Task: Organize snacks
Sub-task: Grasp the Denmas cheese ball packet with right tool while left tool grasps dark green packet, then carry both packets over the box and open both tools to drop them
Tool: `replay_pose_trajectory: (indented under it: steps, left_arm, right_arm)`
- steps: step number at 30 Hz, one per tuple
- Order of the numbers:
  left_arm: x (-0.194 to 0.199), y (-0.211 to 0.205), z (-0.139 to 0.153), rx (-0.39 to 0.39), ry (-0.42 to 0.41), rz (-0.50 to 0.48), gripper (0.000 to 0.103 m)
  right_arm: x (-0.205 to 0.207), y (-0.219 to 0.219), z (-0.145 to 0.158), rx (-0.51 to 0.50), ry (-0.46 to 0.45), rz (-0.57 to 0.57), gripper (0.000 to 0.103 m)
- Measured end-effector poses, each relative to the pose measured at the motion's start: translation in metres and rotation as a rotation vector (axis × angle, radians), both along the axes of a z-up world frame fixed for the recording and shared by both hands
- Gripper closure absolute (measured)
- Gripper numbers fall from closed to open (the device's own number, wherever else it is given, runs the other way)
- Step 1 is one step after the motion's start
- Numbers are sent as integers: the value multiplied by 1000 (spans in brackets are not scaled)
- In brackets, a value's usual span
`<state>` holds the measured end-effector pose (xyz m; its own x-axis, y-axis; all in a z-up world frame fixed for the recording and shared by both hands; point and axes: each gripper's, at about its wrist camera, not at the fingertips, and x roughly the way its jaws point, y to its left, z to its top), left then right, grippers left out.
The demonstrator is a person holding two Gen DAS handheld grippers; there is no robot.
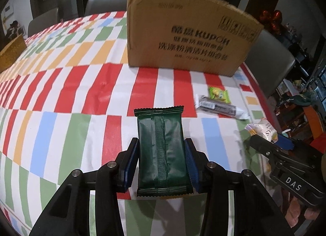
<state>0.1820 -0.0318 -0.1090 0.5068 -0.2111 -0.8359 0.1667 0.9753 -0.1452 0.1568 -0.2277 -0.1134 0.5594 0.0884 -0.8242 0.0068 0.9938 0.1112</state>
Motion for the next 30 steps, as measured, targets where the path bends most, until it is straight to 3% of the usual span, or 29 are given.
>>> replay_pose_trajectory:
  steps: [17, 30]
  left_arm:
    - [-12, 0, 76, -29, -198, -50, 59]
    - [7, 0, 131, -24, -349, -69, 59]
  right_arm:
    - [-1, 7, 68, 16, -178, 54, 51]
    - [16, 12, 123, 14, -323, 89, 51]
